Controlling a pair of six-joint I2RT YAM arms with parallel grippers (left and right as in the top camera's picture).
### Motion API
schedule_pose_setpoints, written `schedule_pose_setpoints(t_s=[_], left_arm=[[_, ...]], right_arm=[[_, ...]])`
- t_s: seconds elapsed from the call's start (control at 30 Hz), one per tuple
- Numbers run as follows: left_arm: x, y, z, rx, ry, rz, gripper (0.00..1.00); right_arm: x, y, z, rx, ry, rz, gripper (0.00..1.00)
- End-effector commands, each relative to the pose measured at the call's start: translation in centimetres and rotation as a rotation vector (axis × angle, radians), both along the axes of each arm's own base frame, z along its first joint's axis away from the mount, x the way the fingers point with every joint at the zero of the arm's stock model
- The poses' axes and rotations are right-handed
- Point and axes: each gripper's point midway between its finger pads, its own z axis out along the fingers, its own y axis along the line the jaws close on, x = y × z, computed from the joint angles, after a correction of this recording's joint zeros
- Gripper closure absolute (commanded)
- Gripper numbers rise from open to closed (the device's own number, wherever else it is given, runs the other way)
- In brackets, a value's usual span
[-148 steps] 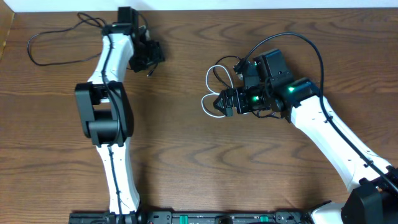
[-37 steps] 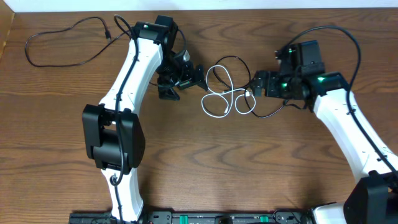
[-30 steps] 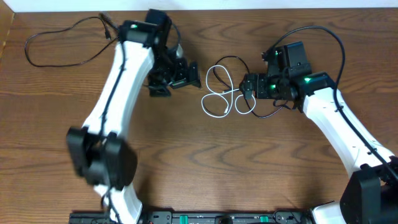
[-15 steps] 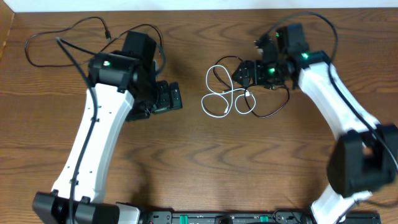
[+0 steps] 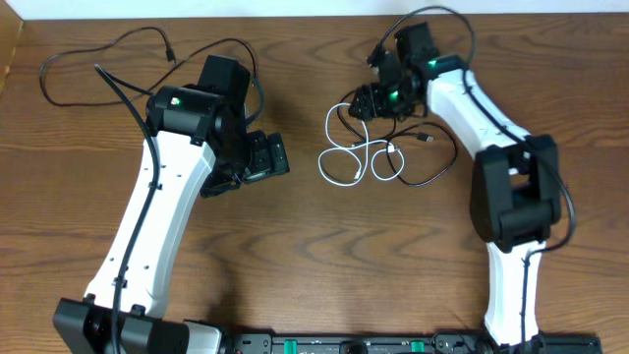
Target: Untangle cables
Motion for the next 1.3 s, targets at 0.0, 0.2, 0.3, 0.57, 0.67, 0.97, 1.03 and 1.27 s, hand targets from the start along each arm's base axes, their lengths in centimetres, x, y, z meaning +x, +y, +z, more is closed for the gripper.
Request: schedule_pose_setpoints(t_s=[0.0,0.2,0.3,0.57,0.67,0.97,1.03,1.27], left_arm=[[0.1,0.0,0.1,0.007,-0.009,0.005,0.01],[0.6,-0.1,0.2,0.002,-0.029,0.005,0.01],[0.8,-0.1,0.2,0.000,-0.038,0.005,0.01],[0.8,-0.2,0.2,-0.001,-0.040,0.005,0.01],[0.8,-0.1,0.2,0.000,-0.038,0.006,0.01],[0.9,-0.2,0.2,-0.003,-0.038,0.023,0.01],[0.9,-0.2,0.2,-0.003,-0.038,0.023,0.01],[1.0,-0.4,0.2,-0.009,-0.044,0.019,0.01]], right_arm=[[0.0,1.4,-1.3,0.006,0.011,0.013,0.45],[0.1,2.1,-1.3,0.011,-0.004,0.026,0.83],[0.3,2.2,-0.6,0.027,-0.002,0.006,0.99],[0.7,1.8,7.9,0.082,-0.063,-0.019,0.99],[0.1,1.3,13.1,0.101,-0.125,-0.022,0.99],[-3.1,-0.5,29.1,0.174,-0.470,-0.041,0.99],[-4.0,-1.4,32.4,0.175,-0.561,-0.066,0.99],[-7.9,-3.2,39.9,0.215,-0.743,-0.091,0.98]])
